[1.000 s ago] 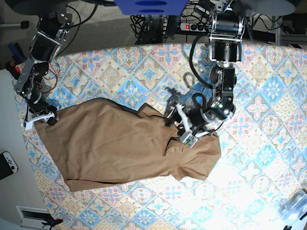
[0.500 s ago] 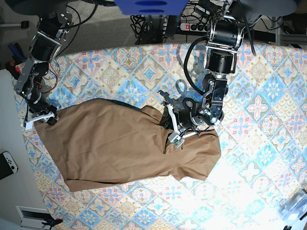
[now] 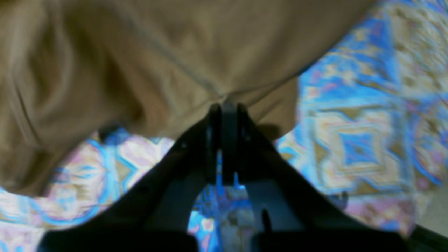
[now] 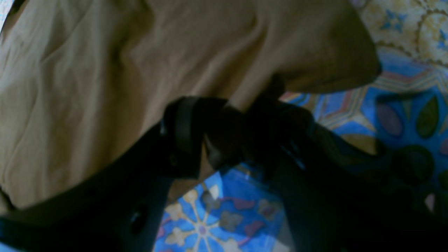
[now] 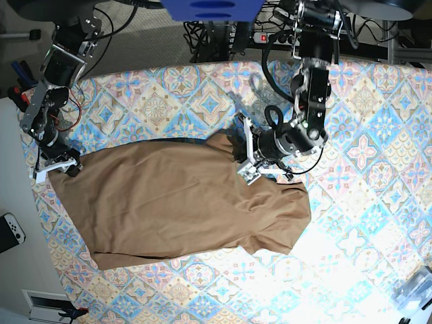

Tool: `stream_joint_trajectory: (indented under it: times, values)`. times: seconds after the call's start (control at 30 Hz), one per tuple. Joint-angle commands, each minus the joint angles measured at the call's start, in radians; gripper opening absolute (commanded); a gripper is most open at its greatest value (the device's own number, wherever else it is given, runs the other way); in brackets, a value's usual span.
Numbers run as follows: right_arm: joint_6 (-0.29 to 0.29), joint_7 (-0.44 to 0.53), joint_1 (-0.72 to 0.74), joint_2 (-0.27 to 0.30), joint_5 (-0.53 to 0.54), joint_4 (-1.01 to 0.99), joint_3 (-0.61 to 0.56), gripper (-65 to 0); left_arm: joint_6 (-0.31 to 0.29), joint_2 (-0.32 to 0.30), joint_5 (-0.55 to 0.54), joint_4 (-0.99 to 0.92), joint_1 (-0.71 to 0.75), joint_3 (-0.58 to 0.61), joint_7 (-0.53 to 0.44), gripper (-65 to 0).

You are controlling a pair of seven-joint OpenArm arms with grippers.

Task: Layout the t-shirt on the table in an organized manner, then fold the t-shirt properly
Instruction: 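Pull the shirt edge with the left gripper away from the right gripper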

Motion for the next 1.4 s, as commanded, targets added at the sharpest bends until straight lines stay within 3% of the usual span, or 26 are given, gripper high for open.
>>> stream_joint_trajectory:
  times: [0.0, 0.17, 0.4, 0.57, 0.67, 0.93, 1.07, 1.17, 1.37]
  values:
    - [0.002, -0.068, 0.003, -0.004, -0.013, -0.004, -0.006, -42.2, 0.002, -0.001, -0.004, 0.047, 0.003, -0.001, 0.019, -65.0]
    - [0.002, -0.068, 0.003, -0.004, -0.013, -0.002, -0.006, -42.2, 0.002, -0.036, -0.012, 0.273, 0.126, -0.002, 0.154, -65.0]
    - [0.002, -0.068, 0.000, -0.004, -0.015, 0.056, -0.005, -42.3, 0.002, -0.078, -0.007, 0.271, 0.239, -0.001, 0.143, -65.0]
    - [0.002, -0.071, -0.079, -0.005, -0.012, 0.188, -0.005, -42.5, 0.002, -0.088, -0.005, 0.270, 0.339, 0.006, 0.148, -65.0]
    - [0.002, -0.071, -0.115, -0.007, -0.012, 0.245, -0.005, -46.5, 0.002, -0.088, -0.002, 0.270, 0.389, 0.010, 0.148, -65.0]
    - [0.002, -0.074, -0.213, -0.007, -0.012, 0.366, -0.005, -65.0, 0.002, -0.088, 0.004, 0.270, 0.475, 0.026, 0.152, -65.0]
    - [0.002, -0.074, -0.310, -0.011, -0.012, 0.495, 0.043, -65.0, 0.002, -0.096, 0.002, 0.270, 0.477, 0.018, 0.223, -65.0]
    - [0.002, -0.074, -0.371, -0.067, -0.016, 0.572, 0.124, -65.0, 0.002, -0.130, 0.001, 0.270, 0.478, 0.012, 0.261, -65.0]
    - [0.002, -0.074, -0.403, -0.081, -0.016, 0.593, 0.158, -65.0, 0.002, -0.160, 0.002, 0.270, 0.471, -0.013, 0.252, -65.0]
